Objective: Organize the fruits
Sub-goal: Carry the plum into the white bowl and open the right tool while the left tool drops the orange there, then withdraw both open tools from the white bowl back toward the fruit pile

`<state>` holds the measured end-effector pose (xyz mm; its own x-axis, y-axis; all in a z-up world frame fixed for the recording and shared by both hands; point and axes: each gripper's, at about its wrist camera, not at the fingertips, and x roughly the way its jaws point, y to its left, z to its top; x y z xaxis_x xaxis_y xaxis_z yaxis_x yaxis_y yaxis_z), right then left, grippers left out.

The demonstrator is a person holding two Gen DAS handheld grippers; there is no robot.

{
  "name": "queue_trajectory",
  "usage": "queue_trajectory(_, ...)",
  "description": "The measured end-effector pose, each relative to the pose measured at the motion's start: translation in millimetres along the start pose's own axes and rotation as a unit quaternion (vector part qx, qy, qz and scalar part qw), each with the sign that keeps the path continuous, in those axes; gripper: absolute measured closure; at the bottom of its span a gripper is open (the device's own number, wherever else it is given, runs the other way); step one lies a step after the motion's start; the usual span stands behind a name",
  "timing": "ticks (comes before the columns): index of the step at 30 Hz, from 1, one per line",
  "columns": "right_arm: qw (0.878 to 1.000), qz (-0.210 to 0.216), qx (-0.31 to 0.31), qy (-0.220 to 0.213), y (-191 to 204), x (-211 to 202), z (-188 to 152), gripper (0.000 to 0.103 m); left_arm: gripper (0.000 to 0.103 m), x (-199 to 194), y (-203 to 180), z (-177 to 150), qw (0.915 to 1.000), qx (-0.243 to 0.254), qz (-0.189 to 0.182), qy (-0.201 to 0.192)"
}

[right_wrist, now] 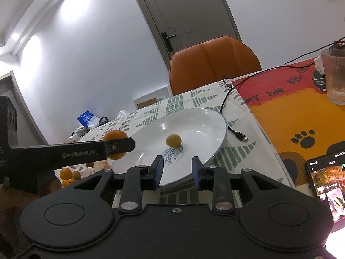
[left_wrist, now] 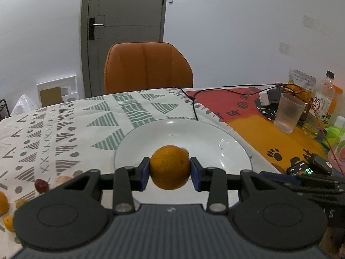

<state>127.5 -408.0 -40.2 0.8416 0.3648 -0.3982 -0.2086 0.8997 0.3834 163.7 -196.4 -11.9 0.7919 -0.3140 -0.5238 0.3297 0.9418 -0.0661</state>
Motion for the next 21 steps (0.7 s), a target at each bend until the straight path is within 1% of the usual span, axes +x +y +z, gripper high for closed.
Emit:
queue_trajectory(3, 1.0, -0.001, 0.001, 0.002, -2, 0, -1, 0.072, 0.065, 3, -3, 1, 1.0, -0.003, -0.003, 0.0)
queue_trajectory(7, 1.0, 0.0, 0.002, 0.003, -2, -1, -1, 0.072, 0.047, 1, -4, 1, 0.9998, -0.007, 0.019, -0.001)
queue_trajectory(8, 1.0, 0.001, 0.001, 0.004, -1, -1, -1, 0.072, 0.045, 0, -2, 0, 0.9997, -0.007, 0.025, -0.002)
queue_trajectory(10, 1.0, 0.004, -0.001, 0.005, 2, -1, -2, 0.071, 0.035, -3, 3, -2, 0.9994, -0.009, 0.034, -0.002)
queue_trajectory(12, 1.0, 0.007, -0.002, 0.008, 4, 2, -4, 0.07, 0.03, -7, 9, -4, 0.999, -0.014, 0.043, -0.003)
queue_trajectory(14, 1.0, 0.011, -0.003, 0.012, 7, 5, -6, 0.068, 0.029, -11, 16, -6, 0.9984, -0.02, 0.053, -0.003)
queue_trajectory(18, 1.0, 0.02, -0.01, 0.011, 18, 10, -8, 0.06, 0.023, -21, 31, -10, 0.9971, -0.032, 0.069, -0.003)
queue_trajectory(21, 0.999, 0.025, -0.013, 0.014, 24, 13, -8, 0.059, 0.022, -28, 42, -14, 0.9957, -0.04, 0.084, -0.005)
